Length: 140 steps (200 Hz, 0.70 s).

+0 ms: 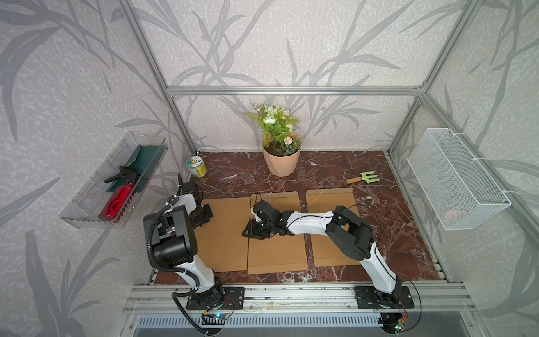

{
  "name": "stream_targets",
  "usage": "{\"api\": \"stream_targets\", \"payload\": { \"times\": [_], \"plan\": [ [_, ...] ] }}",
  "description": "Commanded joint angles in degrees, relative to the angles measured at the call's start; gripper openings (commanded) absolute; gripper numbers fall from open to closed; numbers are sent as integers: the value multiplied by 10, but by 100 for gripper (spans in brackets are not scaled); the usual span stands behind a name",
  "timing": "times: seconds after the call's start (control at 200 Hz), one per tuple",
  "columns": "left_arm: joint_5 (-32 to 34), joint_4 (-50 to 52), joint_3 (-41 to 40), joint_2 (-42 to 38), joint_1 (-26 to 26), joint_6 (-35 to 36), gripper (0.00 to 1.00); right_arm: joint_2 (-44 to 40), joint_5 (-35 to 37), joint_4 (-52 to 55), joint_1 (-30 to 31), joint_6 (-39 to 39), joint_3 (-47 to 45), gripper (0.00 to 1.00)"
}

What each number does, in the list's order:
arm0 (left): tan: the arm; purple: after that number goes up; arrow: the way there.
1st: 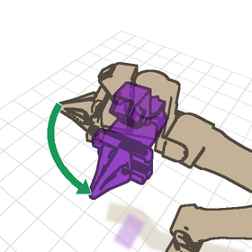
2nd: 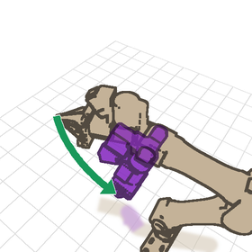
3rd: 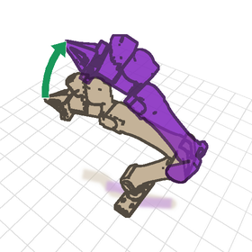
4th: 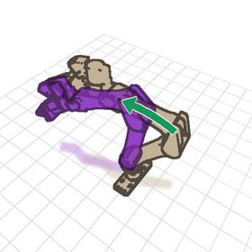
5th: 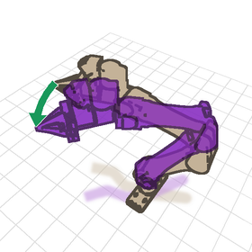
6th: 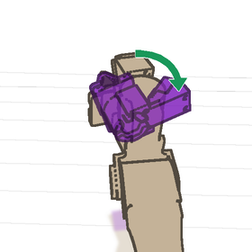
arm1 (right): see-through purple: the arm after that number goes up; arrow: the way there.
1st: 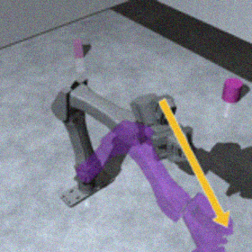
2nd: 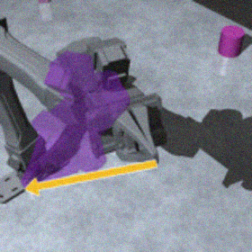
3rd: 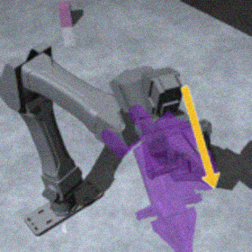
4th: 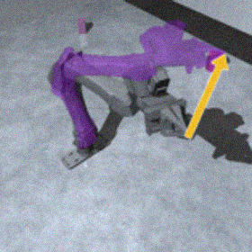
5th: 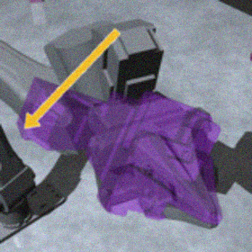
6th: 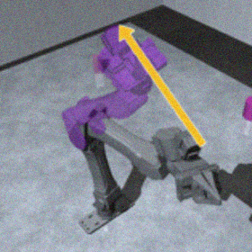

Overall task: Open the file bag
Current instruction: Pick up the file bag from the center of the board.

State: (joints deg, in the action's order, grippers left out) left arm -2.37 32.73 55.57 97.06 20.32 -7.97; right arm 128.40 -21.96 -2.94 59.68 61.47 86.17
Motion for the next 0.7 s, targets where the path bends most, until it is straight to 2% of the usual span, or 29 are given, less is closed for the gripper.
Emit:
{"api": "stream_targets", "payload": {
  "times": [0.0, 0.055, 0.46, 0.695],
  "plan": [
    [3, 20, 2, 14, -7, 4, 5, -9, -6, -18, -1, 0, 10, 32],
    [0, 20, 2, 16, -7, 3, 0, -9, -7, -19, -2, -1, 13, 31],
    [-23, 22, 2, 29, -12, 0, 0, 24, -28, -46, -6, 15, 50, 30],
    [-32, 22, 3, 30, -12, -3, 0, 49, -34, -10, -6, 16, 82, 28]
  ]
}}
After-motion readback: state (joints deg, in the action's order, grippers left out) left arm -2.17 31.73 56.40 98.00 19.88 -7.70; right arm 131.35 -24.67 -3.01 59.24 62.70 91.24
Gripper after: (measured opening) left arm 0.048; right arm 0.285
